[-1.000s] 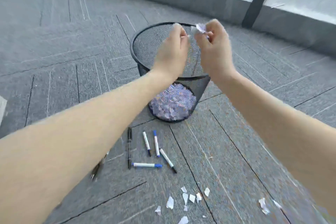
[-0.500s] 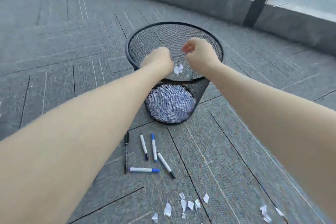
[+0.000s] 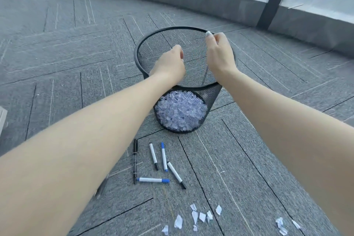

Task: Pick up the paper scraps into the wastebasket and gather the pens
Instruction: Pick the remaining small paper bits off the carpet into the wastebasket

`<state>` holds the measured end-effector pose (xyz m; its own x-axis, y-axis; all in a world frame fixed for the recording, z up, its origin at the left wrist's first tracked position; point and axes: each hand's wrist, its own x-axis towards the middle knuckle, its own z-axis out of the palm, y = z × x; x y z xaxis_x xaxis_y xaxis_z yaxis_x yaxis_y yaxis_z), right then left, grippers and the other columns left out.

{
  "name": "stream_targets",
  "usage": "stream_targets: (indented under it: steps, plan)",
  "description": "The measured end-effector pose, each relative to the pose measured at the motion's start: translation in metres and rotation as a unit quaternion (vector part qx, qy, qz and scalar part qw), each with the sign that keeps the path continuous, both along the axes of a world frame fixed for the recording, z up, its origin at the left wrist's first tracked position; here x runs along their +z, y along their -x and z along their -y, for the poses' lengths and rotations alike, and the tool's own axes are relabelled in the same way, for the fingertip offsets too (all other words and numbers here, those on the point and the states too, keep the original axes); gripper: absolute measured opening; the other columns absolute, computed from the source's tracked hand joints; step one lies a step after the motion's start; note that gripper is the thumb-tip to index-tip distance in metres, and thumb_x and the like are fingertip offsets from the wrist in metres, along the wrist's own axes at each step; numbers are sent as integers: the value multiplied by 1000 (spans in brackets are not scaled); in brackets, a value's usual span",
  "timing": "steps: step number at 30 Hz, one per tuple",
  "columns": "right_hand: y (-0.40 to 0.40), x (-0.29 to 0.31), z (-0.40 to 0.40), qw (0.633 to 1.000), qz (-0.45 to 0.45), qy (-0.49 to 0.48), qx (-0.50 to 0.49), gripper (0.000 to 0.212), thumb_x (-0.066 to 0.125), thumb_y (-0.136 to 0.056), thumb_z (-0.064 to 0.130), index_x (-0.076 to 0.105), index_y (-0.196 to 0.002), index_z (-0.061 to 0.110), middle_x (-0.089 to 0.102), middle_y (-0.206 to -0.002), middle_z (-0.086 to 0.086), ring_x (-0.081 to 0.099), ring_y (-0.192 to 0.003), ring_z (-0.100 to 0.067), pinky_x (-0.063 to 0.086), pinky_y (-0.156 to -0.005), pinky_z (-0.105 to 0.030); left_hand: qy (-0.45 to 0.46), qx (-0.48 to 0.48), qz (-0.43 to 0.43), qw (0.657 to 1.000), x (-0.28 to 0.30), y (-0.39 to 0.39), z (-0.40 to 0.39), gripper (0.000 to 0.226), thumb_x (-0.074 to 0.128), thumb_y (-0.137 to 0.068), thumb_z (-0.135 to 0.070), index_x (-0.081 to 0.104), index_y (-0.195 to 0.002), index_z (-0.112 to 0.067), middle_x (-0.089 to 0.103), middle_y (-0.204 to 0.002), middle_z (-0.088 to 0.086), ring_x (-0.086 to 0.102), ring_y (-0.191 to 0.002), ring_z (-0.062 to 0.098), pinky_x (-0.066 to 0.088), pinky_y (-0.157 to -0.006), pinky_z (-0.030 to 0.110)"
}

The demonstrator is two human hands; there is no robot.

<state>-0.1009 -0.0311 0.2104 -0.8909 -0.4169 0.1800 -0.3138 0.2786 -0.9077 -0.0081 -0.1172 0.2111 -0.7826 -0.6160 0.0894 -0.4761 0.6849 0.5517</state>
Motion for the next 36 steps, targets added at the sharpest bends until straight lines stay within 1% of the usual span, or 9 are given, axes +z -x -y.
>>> stream_targets:
  steps: [4, 10, 17, 22, 25, 27, 30, 33, 36]
  plan:
    - [-2, 6, -10, 989, 72, 128, 27, 26, 30, -99, 32, 49, -93, 17, 60, -68, 3, 59, -65, -14, 43, -70, -29, 23, -42, -24, 999, 4, -9, -4, 24, 38, -94, -13, 53, -112, -18, 52, -109, 3, 52, -89, 22, 43, -80, 35]
    - [4, 13, -17, 969, 192, 147, 50, 18, 33, -98, 19, 50, -100, 19, 68, -92, 0, 64, -92, -16, 45, -87, -34, 62, -85, -107, 989, 7, -27, -17, 25, 40, -91, -7, 63, -99, -12, 55, -105, 6, 49, -88, 17, 41, -83, 31]
    - [-67, 19, -48, 946, 44, 310, -83, 27, 39, -82, -6, 56, -84, 15, 58, -80, 0, 49, -65, -7, 40, -60, -20, 235, -307, -186, 903, -34, -96, -50, 19, 48, -78, 2, 64, -88, 0, 60, -94, 17, 58, -77, 28, 48, -72, 37]
    - [-185, -124, -140, 995, 78, 15, -61, 26, 52, -87, 6, 55, -91, 31, 54, -94, 6, 49, -79, -8, 43, -77, -28, 41, -334, 26, 941, -149, -186, -105, 24, 48, -81, -8, 66, -98, -4, 63, -97, 13, 61, -77, 29, 54, -68, 39]
    - [-220, -201, -190, 963, 147, -200, -101, 21, 58, -86, 20, 57, -107, 26, 50, -110, 0, 47, -100, -18, 37, -93, -38, -25, -281, 204, 937, -197, -226, -130, 40, 48, -92, -21, 48, -132, -16, 43, -136, 8, 50, -115, 28, 41, -98, 41]
    - [-235, -221, -210, 934, 148, -309, -101, 38, 60, -85, 32, 54, -121, 23, 46, -120, -1, 43, -111, -23, 30, -95, -39, -29, -233, 253, 939, -211, -242, -148, 56, 45, -94, -35, 26, -145, -23, 17, -153, 1, 27, -135, 22, 22, -112, 37]
    - [-251, -230, -215, 912, 120, -384, -74, 61, 62, -80, 45, 44, -134, 25, 40, -132, 1, 37, -121, -24, 27, -99, -40, -48, -123, 303, 944, -226, -259, -179, 68, 37, -92, -48, 12, -148, -19, 1, -157, 4, 8, -144, 23, 8, -115, 44]
    - [-262, -231, -202, 918, 96, -385, -10, 63, 64, -78, 44, 43, -135, 25, 40, -132, 2, 37, -121, -22, 27, -99, -40, -30, -109, 296, 948, -231, -262, -200, 71, 37, -77, -54, 47, -131, -9, 45, -140, 15, 48, -125, 35, 40, -96, 50]
    - [-268, -234, -195, 930, 70, -357, 41, 54, 68, -78, 32, 51, -129, 25, 46, -126, -1, 41, -118, -21, 30, -94, -37, -91, -115, 230, 962, -228, -262, -203, 66, 56, -80, -43, 45, -135, -9, 34, -147, 14, 31, -135, 38, 24, -107, 48]
